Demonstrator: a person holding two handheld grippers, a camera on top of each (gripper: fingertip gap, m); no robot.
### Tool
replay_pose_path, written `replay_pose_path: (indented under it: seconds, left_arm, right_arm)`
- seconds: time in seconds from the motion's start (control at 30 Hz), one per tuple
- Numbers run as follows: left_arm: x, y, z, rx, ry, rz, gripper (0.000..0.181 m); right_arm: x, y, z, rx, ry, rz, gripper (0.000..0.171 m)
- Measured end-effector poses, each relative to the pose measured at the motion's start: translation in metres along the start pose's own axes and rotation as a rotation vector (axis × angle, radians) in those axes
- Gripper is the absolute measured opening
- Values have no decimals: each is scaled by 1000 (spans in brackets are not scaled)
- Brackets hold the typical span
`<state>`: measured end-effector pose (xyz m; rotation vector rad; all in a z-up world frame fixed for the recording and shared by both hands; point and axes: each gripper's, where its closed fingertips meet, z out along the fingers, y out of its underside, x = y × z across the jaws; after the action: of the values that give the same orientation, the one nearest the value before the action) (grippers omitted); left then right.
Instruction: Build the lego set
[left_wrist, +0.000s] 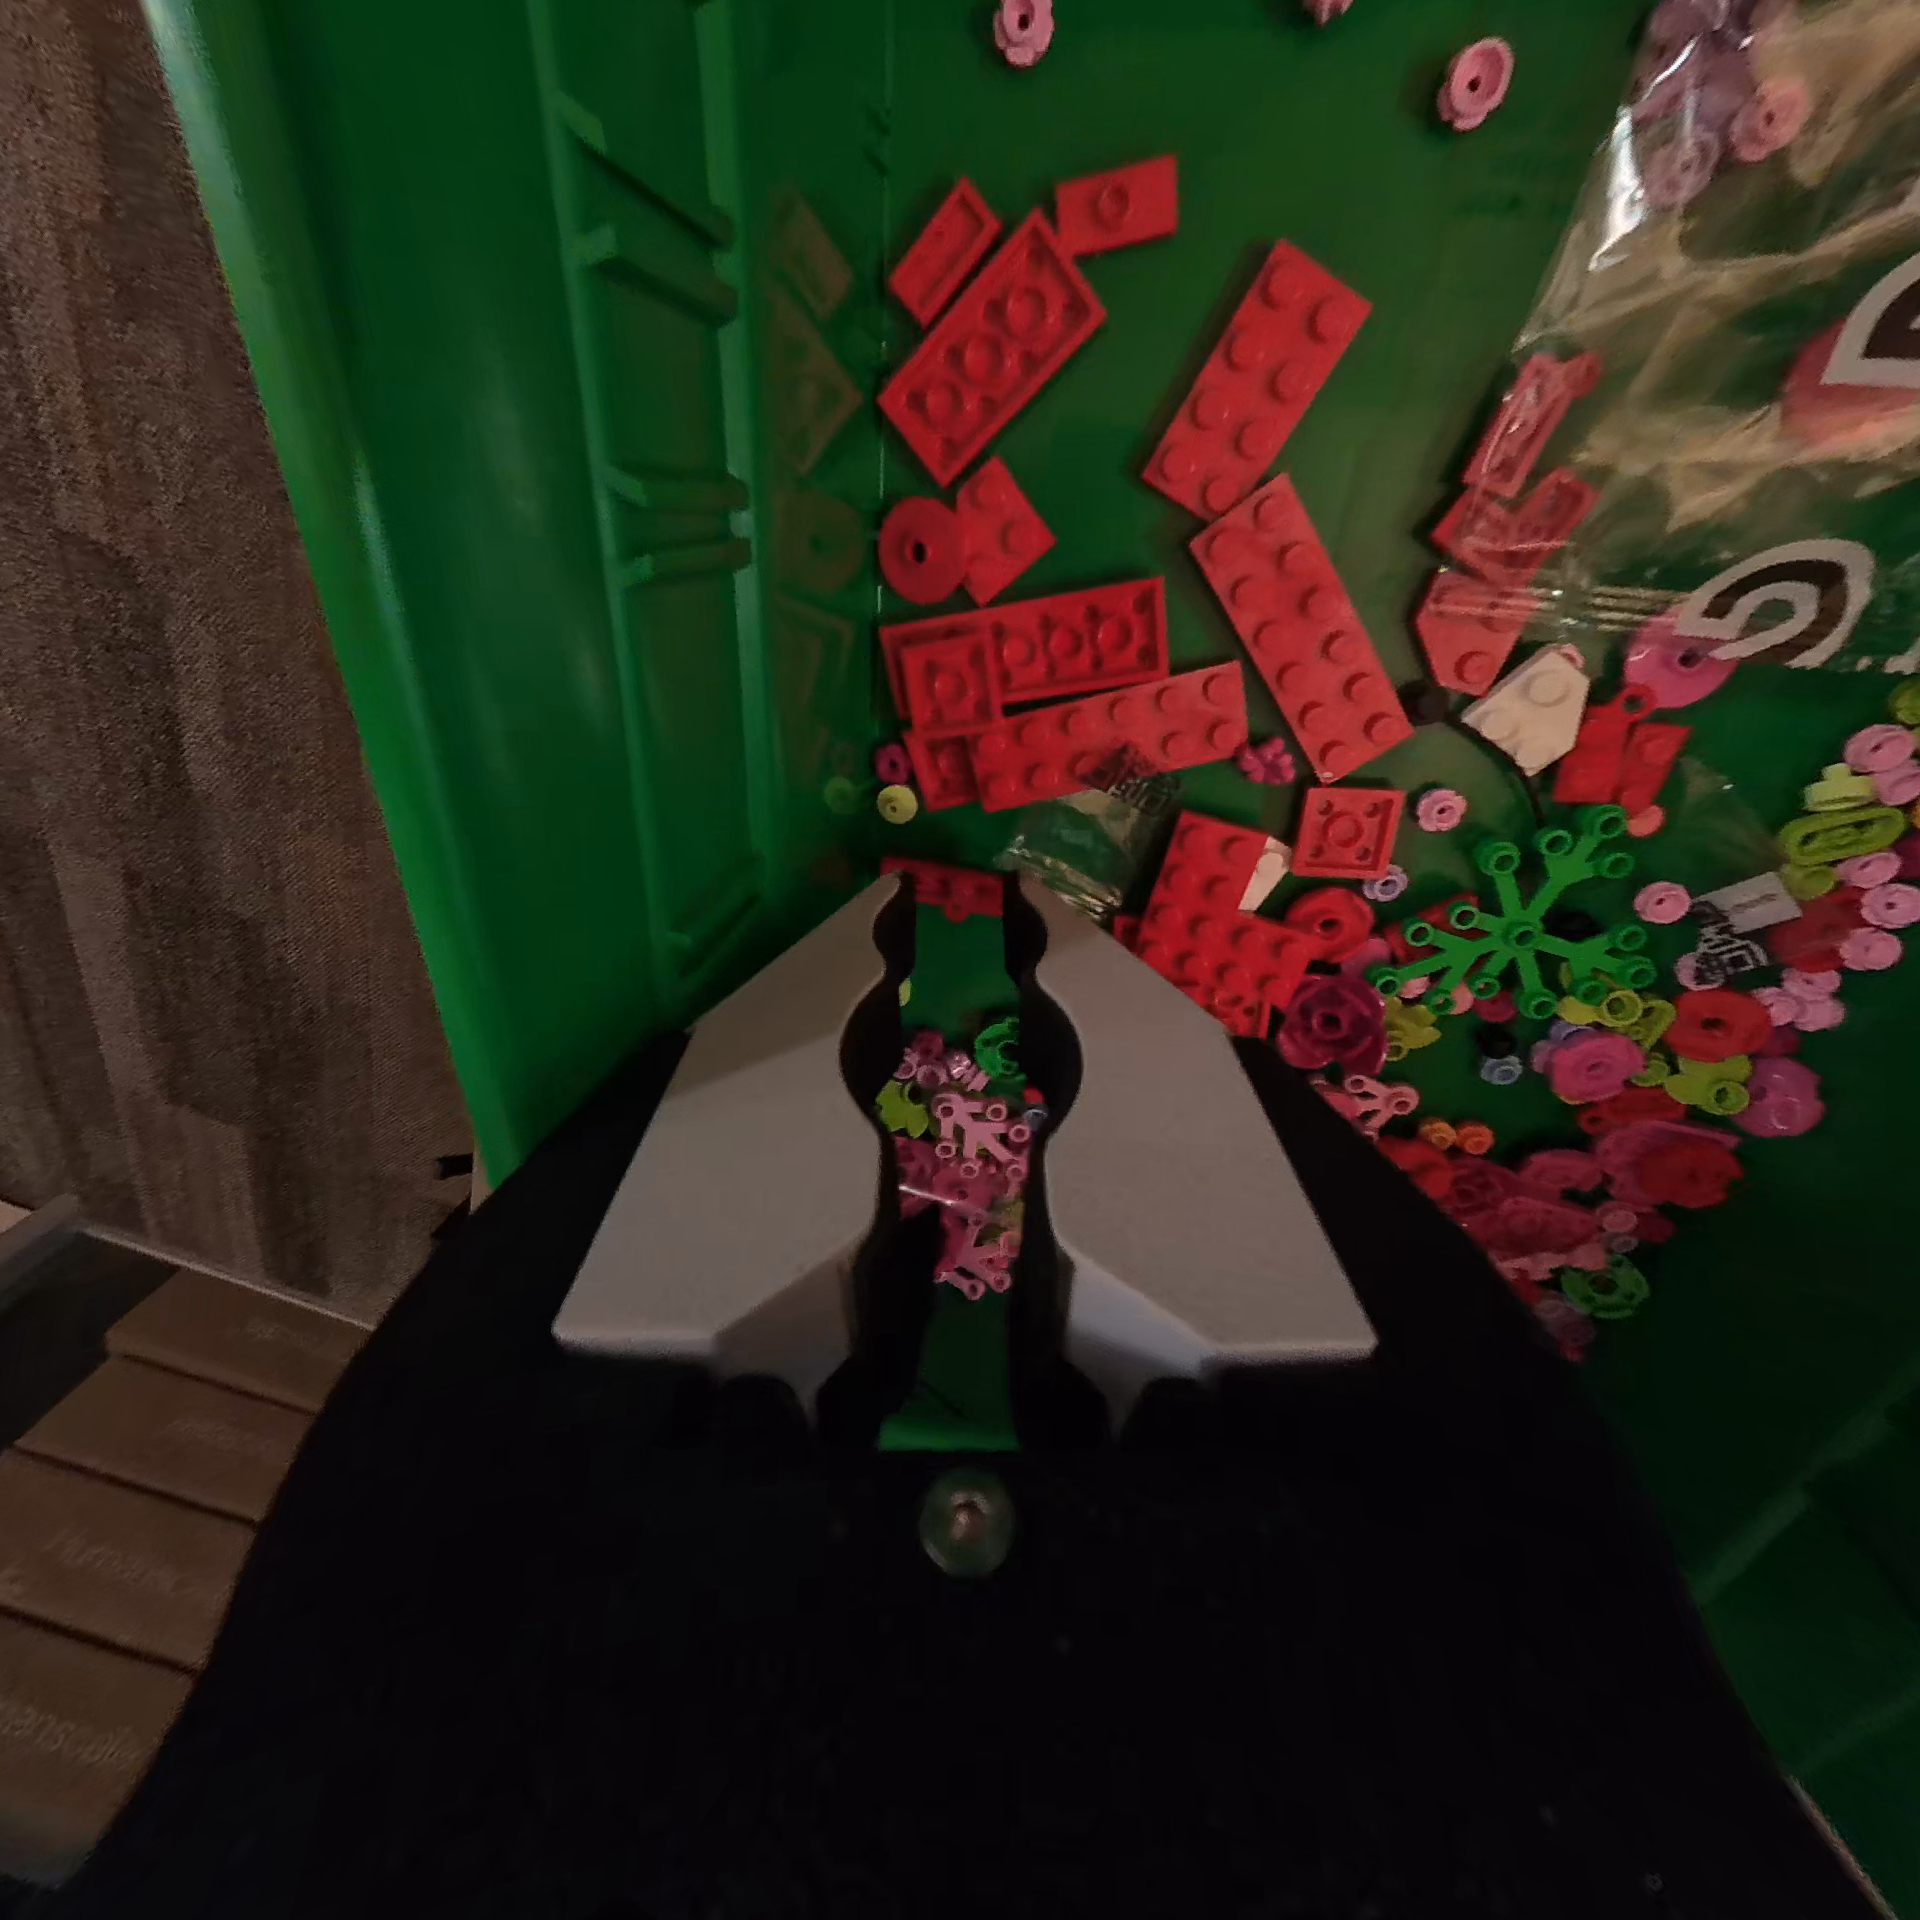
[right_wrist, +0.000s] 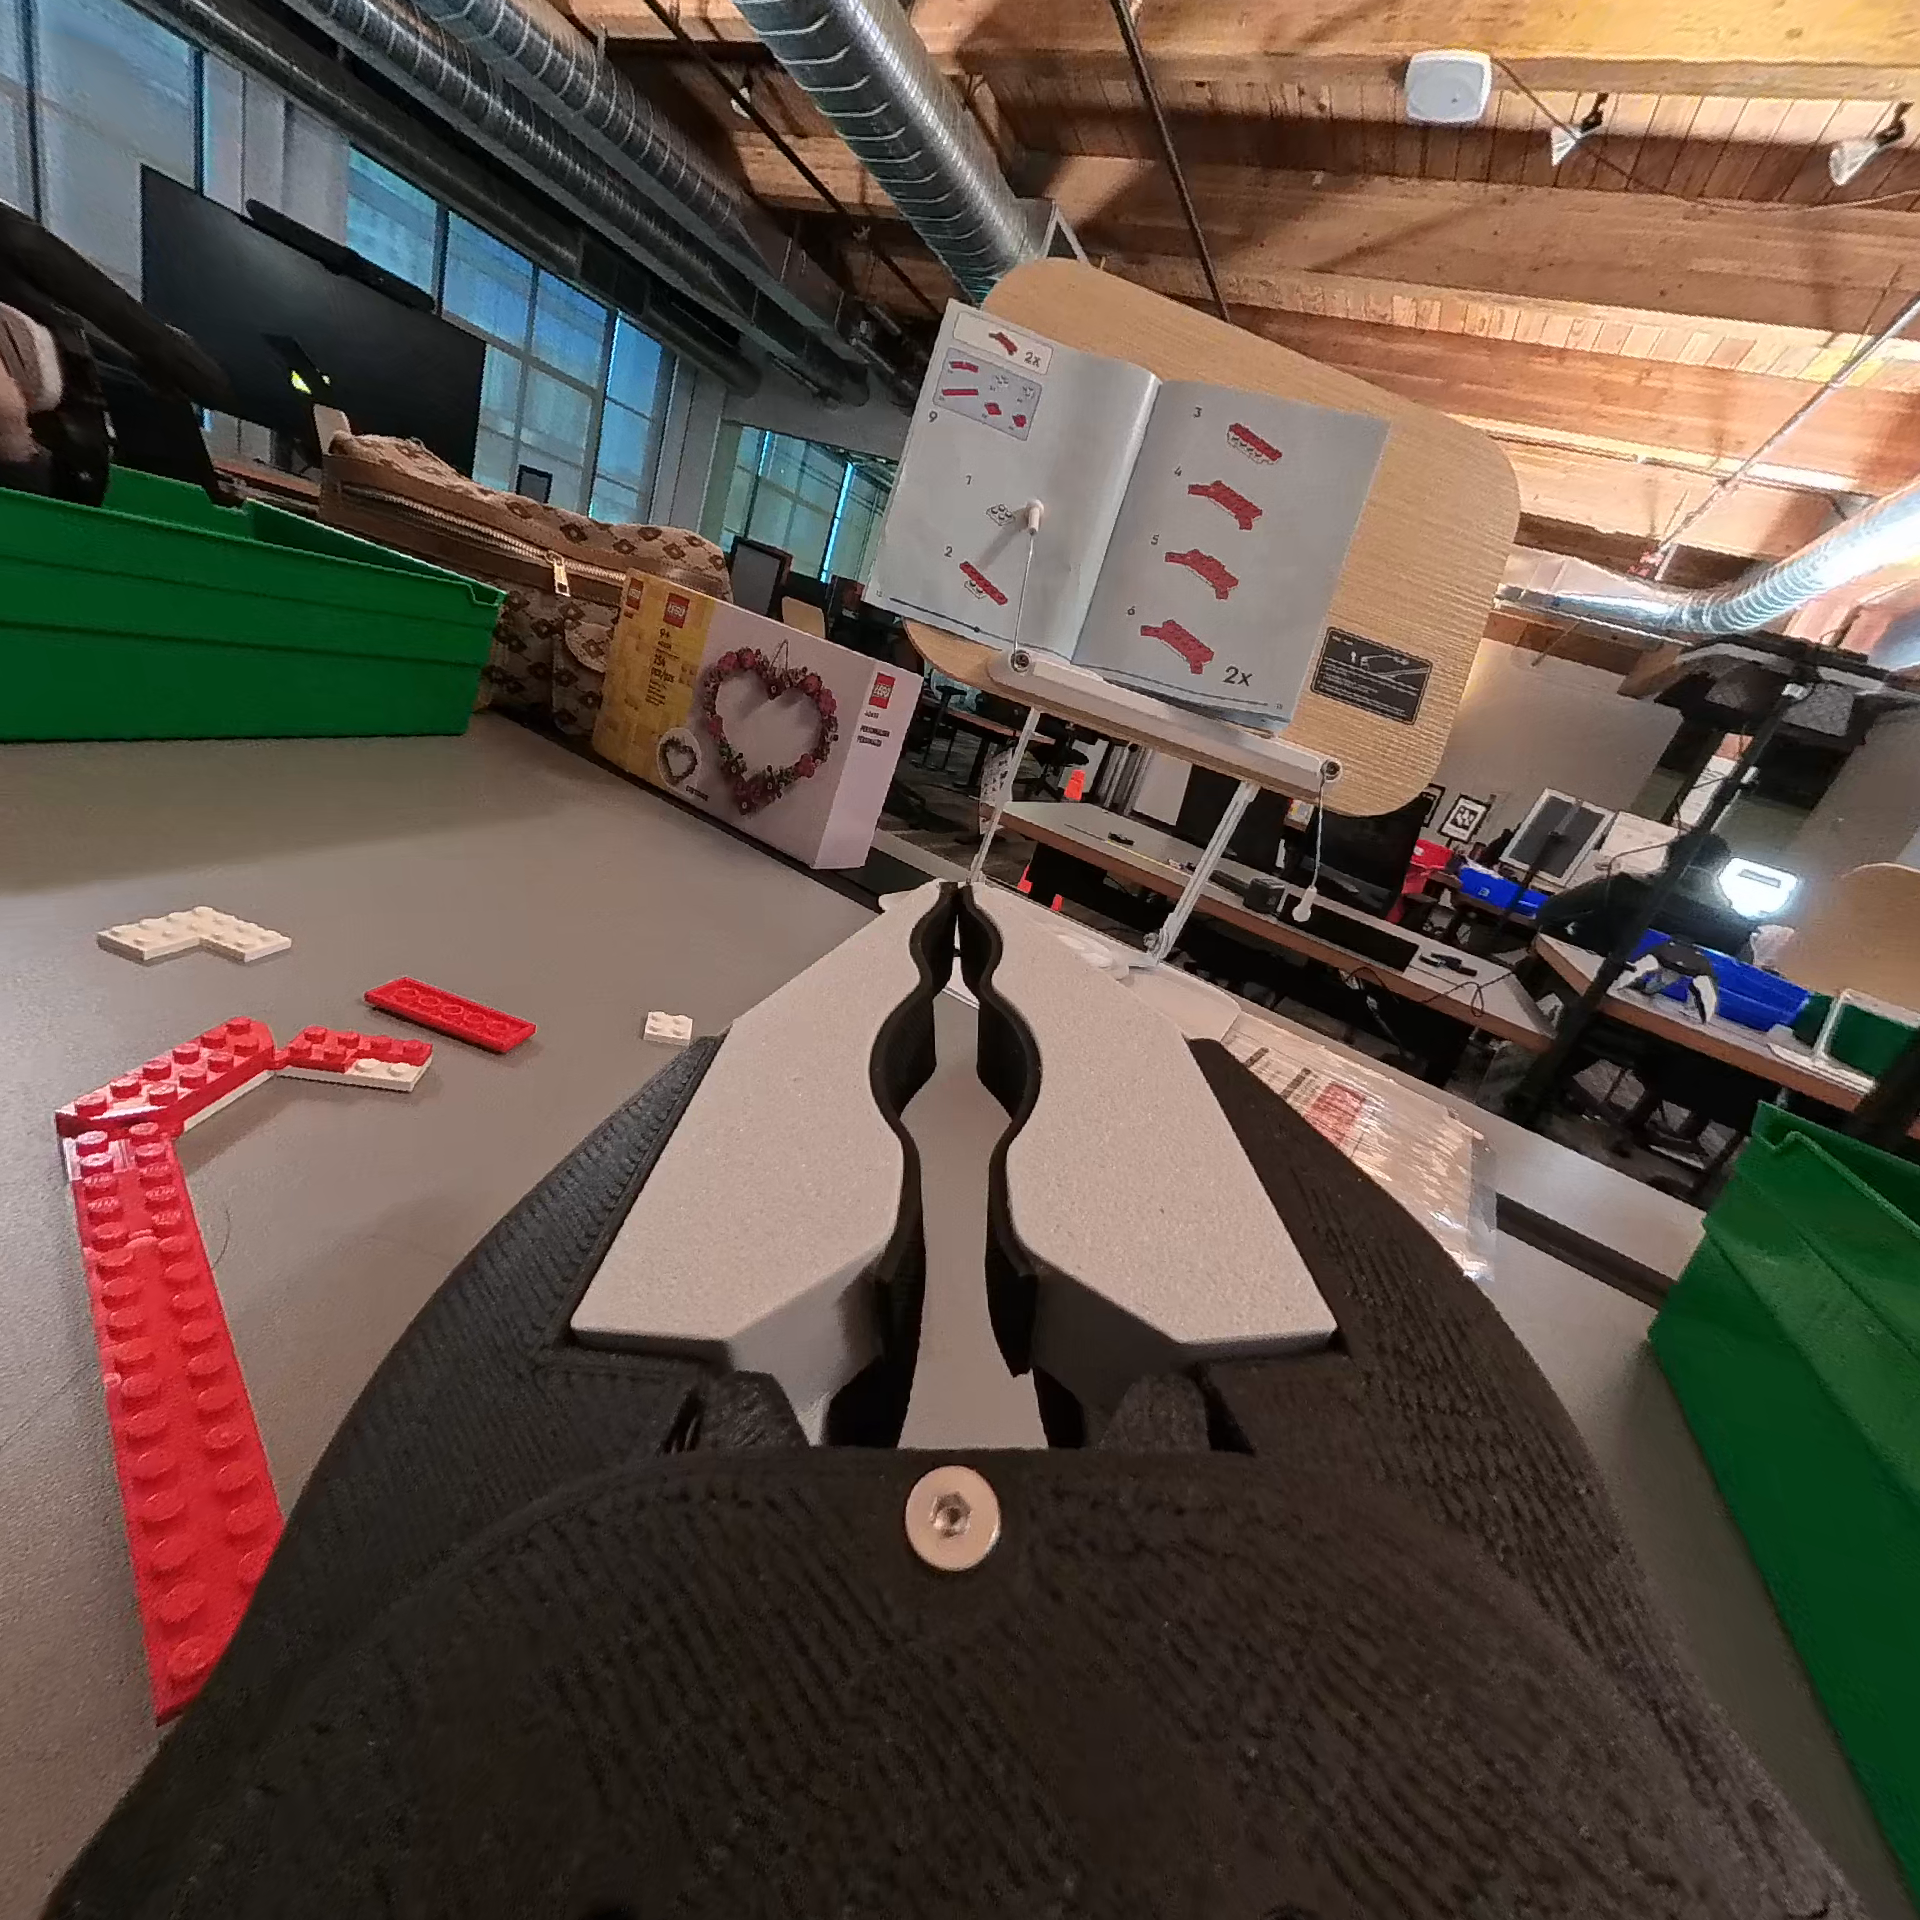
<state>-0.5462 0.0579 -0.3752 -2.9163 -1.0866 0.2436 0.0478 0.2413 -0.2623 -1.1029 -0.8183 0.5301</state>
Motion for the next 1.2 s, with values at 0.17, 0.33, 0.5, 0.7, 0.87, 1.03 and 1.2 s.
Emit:
replay_pose_path:
  seconds: [0.17,0.33,0.5,0.7,0.87,1.03,1.2]
  left_arm:
    - [4,6,1,-33,28,-28,15]
    - [7,-2,-2,3,68,-134,13]
    - [7,4,-4,-13,63,-258,14]
    - [2,13,1,-51,-50,82,0]
    - [12,9,-20,37,-125,857,2]
    - [18,25,-23,51,-160,1336,11]
    - [12,30,-18,-20,-88,1369,25]
  right_arm:
    - [0,0,0,4,-3,6,0]
    - [-1,-1,0,7,-6,11,0]
    - [0,-2,-1,11,-3,21,0]
    - [1,-4,-3,25,-11,51,0]
    - [-1,-5,-3,37,-30,83,0]
    - [1,-5,-4,39,-27,96,0]
    - [2,-5,-3,37,-20,91,0]
